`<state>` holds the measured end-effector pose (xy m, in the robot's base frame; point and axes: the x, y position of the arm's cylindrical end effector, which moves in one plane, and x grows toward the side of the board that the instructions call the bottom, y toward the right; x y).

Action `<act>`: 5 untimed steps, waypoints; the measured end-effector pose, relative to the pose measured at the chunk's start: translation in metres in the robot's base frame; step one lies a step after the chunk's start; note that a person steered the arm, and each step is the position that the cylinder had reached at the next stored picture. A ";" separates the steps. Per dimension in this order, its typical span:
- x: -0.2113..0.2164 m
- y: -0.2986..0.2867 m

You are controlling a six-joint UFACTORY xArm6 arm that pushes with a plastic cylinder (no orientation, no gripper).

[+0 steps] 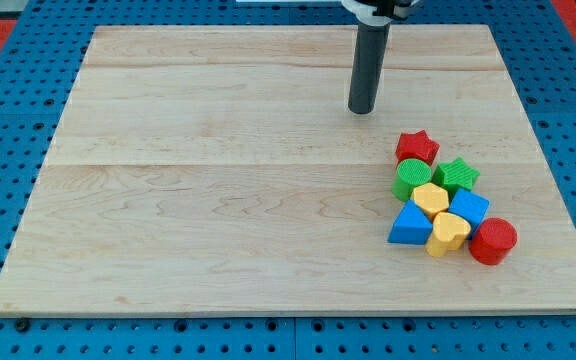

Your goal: Push red star towards centers

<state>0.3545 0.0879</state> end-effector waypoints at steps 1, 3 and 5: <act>0.000 0.000; 0.000 0.034; 0.012 0.119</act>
<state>0.3668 0.2067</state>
